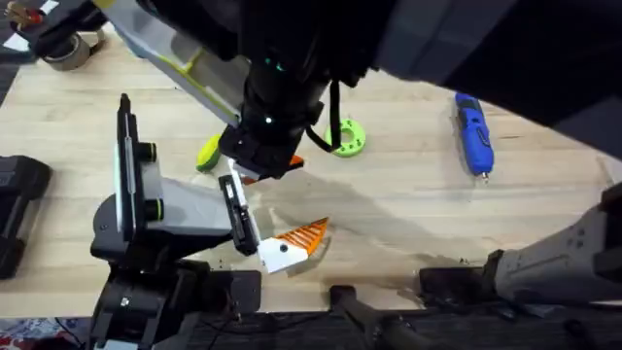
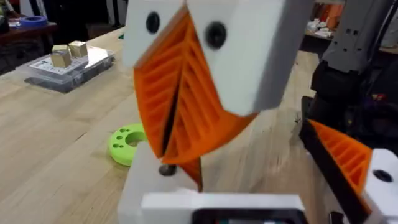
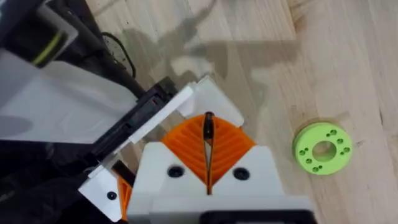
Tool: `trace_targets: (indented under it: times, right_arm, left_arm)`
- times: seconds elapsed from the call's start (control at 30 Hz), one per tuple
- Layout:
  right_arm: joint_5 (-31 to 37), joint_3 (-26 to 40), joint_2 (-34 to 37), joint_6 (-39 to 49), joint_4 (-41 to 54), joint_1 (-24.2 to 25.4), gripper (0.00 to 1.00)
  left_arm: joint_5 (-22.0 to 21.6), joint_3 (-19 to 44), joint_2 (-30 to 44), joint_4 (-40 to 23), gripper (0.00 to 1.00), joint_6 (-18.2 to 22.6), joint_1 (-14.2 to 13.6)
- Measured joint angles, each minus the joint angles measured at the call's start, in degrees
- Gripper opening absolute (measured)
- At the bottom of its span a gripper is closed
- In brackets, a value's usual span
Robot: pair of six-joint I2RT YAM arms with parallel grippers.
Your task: Pick up the gripper from the table and insert it into the empty holder that is missing its gripper. Then pick up a screw, insert it into the mounting hole, and use the screwdriver to tighten it. Finally, clean up the table by picking up the vegetable and placing it into the bucket.
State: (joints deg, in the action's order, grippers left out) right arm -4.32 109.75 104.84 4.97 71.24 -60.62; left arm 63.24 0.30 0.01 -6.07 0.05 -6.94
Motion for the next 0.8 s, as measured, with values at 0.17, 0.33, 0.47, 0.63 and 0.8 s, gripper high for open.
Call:
trace_targets:
  times: [0.17, 0.33, 0.47, 0.63, 0.8]
  right_arm:
    - [0.00, 0.00, 0.00, 0.00, 0.00, 0.00, 0.005]
    - [0.00, 0.00, 0.01, 0.00, 0.00, -0.02, 0.005]
    - [0.00, 0.02, 0.27, 0.00, -0.02, -0.02, 0.005]
    - [0.00, 0.11, 1.35, 0.00, -0.10, -0.02, 0.005]
    - [0.02, 0.36, 1.45, 0.00, -0.04, -0.04, 0.005]
  left_arm:
    - [0.00, 0.00, 0.00, 0.00, 0.987, 0.00, 0.00]
    - [0.00, 0.00, 0.00, 0.00, 0.987, 0.00, 0.00]
    - [0.00, 0.00, 0.00, 0.00, 0.987, 0.00, 0.00]
    - [-0.02, 0.00, 0.04, -0.10, 0.987, -0.47, 0.01]
    - [-0.04, 0.00, 0.04, -0.07, 0.987, -0.50, 0.00]
